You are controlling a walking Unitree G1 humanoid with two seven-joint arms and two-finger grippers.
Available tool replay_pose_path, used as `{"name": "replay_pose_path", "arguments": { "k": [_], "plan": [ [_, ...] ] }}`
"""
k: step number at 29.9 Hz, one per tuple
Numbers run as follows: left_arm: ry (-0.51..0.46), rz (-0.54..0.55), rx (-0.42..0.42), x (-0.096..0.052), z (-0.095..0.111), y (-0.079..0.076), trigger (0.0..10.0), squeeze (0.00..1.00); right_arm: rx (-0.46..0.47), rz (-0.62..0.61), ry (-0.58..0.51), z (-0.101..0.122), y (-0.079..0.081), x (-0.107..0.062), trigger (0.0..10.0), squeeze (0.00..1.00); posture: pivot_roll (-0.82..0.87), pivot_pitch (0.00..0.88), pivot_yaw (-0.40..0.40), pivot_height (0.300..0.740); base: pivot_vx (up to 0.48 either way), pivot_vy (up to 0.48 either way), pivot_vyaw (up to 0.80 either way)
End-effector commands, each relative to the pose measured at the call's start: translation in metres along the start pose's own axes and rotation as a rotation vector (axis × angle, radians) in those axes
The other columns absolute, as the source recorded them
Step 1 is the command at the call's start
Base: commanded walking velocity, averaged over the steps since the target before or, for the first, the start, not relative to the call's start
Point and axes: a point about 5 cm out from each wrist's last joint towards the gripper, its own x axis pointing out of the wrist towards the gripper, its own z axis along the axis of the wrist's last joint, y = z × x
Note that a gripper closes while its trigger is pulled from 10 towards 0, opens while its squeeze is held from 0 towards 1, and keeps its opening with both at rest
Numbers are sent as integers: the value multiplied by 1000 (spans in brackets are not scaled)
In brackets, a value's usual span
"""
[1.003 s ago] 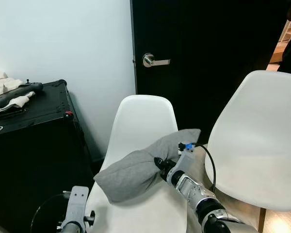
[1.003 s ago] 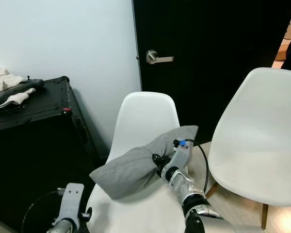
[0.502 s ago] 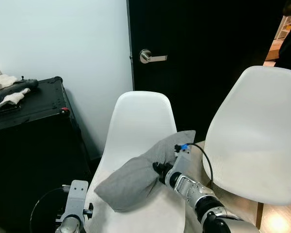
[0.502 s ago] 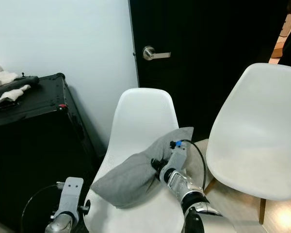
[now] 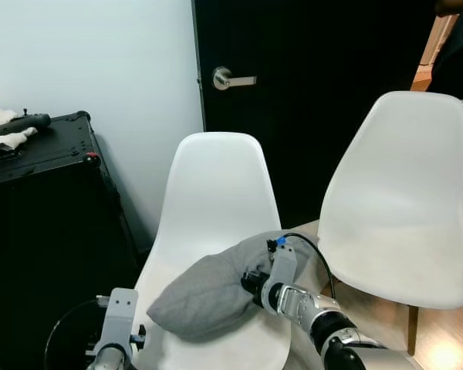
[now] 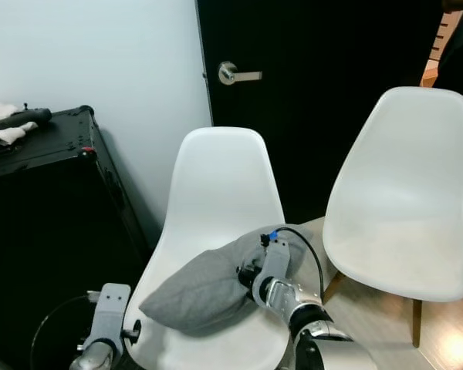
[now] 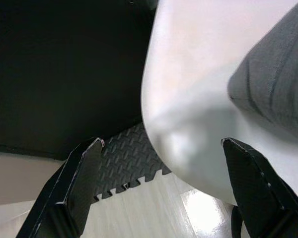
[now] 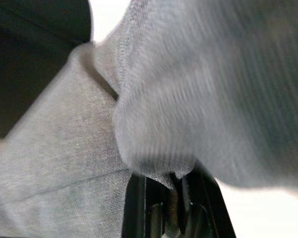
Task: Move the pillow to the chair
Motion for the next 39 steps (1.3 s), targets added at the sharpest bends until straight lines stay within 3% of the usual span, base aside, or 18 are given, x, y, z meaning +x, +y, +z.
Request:
{"name": "replay_pose_path", "arguments": {
  "k": [1, 6, 8, 13, 17, 21, 22, 25, 26, 28, 30, 31, 34, 35, 36, 37, 38, 39],
  "plan": [
    [4, 4, 25, -1, -3, 3, 10000, 0, -78, -52, 108, -16, -6, 0, 10000, 0, -89, 21, 14, 611, 0, 0, 0],
    [4, 2, 27, -1, -3, 3, 10000, 0, -109, -63, 142, -18, -9, -1, 10000, 0, -89, 21, 14, 606, 0, 0, 0],
    [2, -4, 31, -1, -2, 0, 10000, 0, -198, 19, 248, -32, -2, -1, 10000, 0, -89, 11, 6, 596, 0, 0, 0],
    [0, -6, 32, -1, -2, -1, 10000, 0, -236, 48, 286, -37, 1, 0, 10000, 0, -89, 11, 6, 591, 0, 0, 0],
    [-3, -3, 28, -1, -1, -3, 10000, 0, -272, 165, 299, -39, 19, 3, 10000, 0, -88, 15, 3, 582, 0, 0, 0],
    [-3, -2, 27, -1, -1, -3, 10000, 0, -271, 191, 293, -38, 24, 4, 10000, 0, -88, 15, 3, 582, 0, 0, 0],
    [-2, 0, 26, -1, -1, -3, 10000, 0, -273, 261, 274, -36, 36, 6, 10000, 0, -87, 13, 3, 582, 0, 0, 0],
    [-2, 0, 26, -1, -1, -3, 10000, 0, -273, 261, 274, -36, 36, 6, 10000, 0, -87, 13, 3, 582, 0, 0, 0],
    [-2, 0, 26, -1, -1, -3, 10000, 0, -264, 335, 262, -34, 49, 7, 10000, 0, -87, 13, 3, 582, 0, 0, 0],
    [-3, 2, 25, -1, -1, -3, 10000, 0, -258, 391, 246, -33, 60, 9, 10000, 0, -87, 13, 3, 582, 0, 0, 0],
    [-3, 2, 25, -1, -1, -3, 10000, 0, -258, 391, 246, -33, 60, 9, 10000, 0, -87, 13, 3, 582, 0, 0, 0],
    [-5, 3, 25, -1, 0, -3, 10000, 0, -252, 432, 228, -31, 70, 10, 10000, 0, -81, 12, 1, 582, 0, 0, 0],
    [-6, 5, 26, -1, 0, -3, 10000, 0, -262, 464, 215, -31, 77, 10, 10000, 0, -81, 11, 1, 582, 0, 0, 0],
    [-8, 7, 26, -1, 0, -3, 10000, 0, -260, 484, 194, -31, 82, 11, 10000, 318, -78, 10, -1, 582, 0, 0, 0],
    [-8, 7, 26, -1, 0, -3, 10000, 0, -260, 484, 194, -31, 82, 11, 10000, 318, -78, 10, -1, 582, 0, 0, 0],
    [-8, 8, 28, 0, 1, -3, 10000, 0, -246, 497, 188, -32, 86, 11, 10000, 875, -80, 6, 0, 582, 0, 0, 0],
    [-8, 8, 28, 0, 1, -3, 10000, 0, -246, 497, 188, -32, 86, 11, 10000, 875, -80, 6, 0, 582, 0, 0, 0],
    [-8, 9, 30, -1, 0, -3, 10000, 0, -244, 500, 182, -33, 87, 12, 10000, 1000, -84, 7, 7, 582, 0, 0, 0]
  ]
}}
